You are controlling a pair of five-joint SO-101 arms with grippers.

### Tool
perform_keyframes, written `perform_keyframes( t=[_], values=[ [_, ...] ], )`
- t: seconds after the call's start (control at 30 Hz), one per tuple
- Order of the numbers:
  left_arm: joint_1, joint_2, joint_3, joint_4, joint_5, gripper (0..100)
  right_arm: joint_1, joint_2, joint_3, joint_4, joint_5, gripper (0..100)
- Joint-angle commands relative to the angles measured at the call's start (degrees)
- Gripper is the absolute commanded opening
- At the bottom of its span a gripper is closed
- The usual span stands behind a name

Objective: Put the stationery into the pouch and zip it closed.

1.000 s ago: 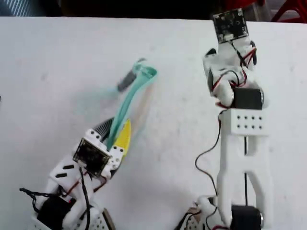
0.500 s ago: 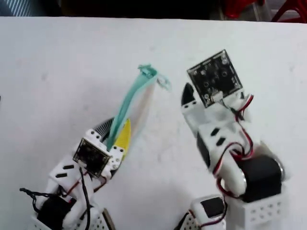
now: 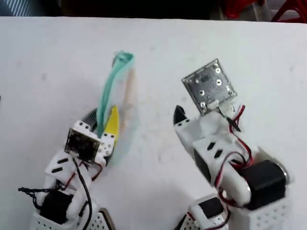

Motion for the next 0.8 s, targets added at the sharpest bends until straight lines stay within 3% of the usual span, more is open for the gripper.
perform_keyframes(
  t=[0.0,0.13,0.33,0.43,0.57,0.67,0.77],
  values=[
    [-2.2,-0.4,-0.9,-6.2,-1.6,2,2.9,0.2,4.7,-0.5,-0.8,24.1],
    [-2.9,-0.3,-0.7,-11.5,-8.0,2,4.5,0.0,14.9,-5.8,-1.0,24.0],
    [-6.2,4.4,-0.8,-21.5,-9.7,2,8.9,-6.2,33.0,-22.4,-1.1,24.0],
    [-5.4,15.4,-4.0,-23.6,-9.0,2,8.9,-10.5,41.2,-29.1,-1.1,24.0],
    [-4.5,30.7,-13.6,-20.4,-1.8,2,9.3,-15.0,48.9,-35.2,-1.1,24.0],
    [-2.9,35.7,-17.8,-18.7,1.9,2,11.3,-16.1,50.6,-36.1,-1.1,24.0],
    [-0.4,37.6,-16.3,-22.3,1.9,2,13.8,-16.1,50.8,-36.3,-1.1,24.0]
  ],
)
